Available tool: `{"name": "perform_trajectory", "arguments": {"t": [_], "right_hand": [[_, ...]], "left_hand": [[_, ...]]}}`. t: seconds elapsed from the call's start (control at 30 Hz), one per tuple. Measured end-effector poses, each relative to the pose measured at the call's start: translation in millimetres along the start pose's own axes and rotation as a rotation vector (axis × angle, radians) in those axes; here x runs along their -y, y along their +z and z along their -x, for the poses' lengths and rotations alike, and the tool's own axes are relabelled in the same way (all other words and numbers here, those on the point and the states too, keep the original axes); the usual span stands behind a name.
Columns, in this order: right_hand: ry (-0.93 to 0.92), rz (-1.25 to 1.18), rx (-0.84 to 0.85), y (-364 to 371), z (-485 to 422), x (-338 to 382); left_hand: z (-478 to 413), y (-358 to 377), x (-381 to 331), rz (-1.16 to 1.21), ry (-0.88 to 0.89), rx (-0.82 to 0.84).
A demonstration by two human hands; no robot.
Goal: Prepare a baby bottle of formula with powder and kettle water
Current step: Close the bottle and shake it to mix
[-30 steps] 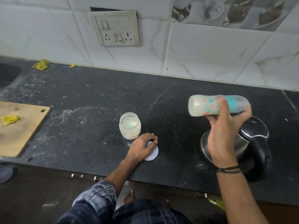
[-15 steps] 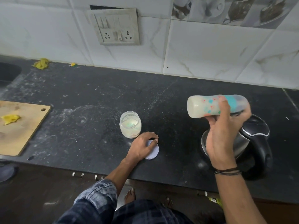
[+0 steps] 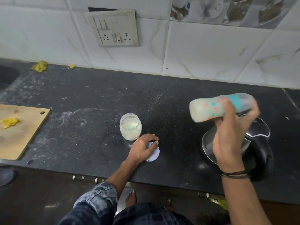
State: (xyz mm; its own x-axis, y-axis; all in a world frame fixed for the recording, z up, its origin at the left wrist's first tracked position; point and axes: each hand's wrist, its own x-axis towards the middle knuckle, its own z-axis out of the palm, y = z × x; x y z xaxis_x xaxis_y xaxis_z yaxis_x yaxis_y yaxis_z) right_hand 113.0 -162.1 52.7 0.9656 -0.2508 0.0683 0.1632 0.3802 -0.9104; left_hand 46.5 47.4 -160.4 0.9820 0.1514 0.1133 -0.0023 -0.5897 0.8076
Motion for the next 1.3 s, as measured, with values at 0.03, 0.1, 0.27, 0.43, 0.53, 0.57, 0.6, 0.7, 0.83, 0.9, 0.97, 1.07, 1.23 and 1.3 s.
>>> {"name": "perform_trajectory", "arguments": {"t": [0.03, 0.1, 0.27, 0.43, 0.53, 0.57, 0.6, 0.7, 0.83, 0.9, 0.97, 1.07, 1.23, 1.3], "right_hand": [[-0.015, -0.020, -0.029, 1, -1, 0], [0.022, 0.054, 0.050, 4, -1, -3], [0.021, 0.031, 0.042, 4, 2, -1], [0.091, 0.168, 0.161, 4, 1, -9], [0.046, 0.062, 0.047, 3, 3, -4], [0.023, 0.026, 0.002, 3, 2, -4], [0.014, 0.024, -0.010, 4, 2, -4], [0.075, 0.195, 0.149, 4, -2, -7], [0.017, 0.086, 0.018, 4, -6, 3], [0.016, 0.064, 0.008, 6, -8, 5], [0.081, 0.175, 0.137, 6, -6, 1], [0.079, 0.147, 0.085, 6, -2, 0], [0.135, 0.199, 0.118, 4, -1, -7], [0.139, 0.226, 0.144, 3, 2, -7]], "left_hand": [[0, 0, 0, 0.001, 0.000, -0.004], [0, 0, 0, -0.002, -0.001, -0.008], [0, 0, 0, -0.013, 0.001, 0.005], [0, -1, 1, -0.018, 0.007, 0.005], [0, -1, 1, -0.013, 0.014, 0.009], [0, -1, 0, -0.014, 0.010, 0.001], [0, -1, -1, -0.016, 0.008, -0.004], [0, -1, 0, -0.014, 0.009, -0.005], [0, -1, -1, -0.014, 0.012, -0.003], [0, 0, 0, -0.017, 0.004, -0.010], [1, 0, 1, -0.017, 0.005, -0.013], [0, 0, 1, -0.013, 0.009, 0.004], [0, 0, 0, -0.021, -0.003, 0.002], [1, 0, 1, -0.015, -0.005, 0.006]]}}
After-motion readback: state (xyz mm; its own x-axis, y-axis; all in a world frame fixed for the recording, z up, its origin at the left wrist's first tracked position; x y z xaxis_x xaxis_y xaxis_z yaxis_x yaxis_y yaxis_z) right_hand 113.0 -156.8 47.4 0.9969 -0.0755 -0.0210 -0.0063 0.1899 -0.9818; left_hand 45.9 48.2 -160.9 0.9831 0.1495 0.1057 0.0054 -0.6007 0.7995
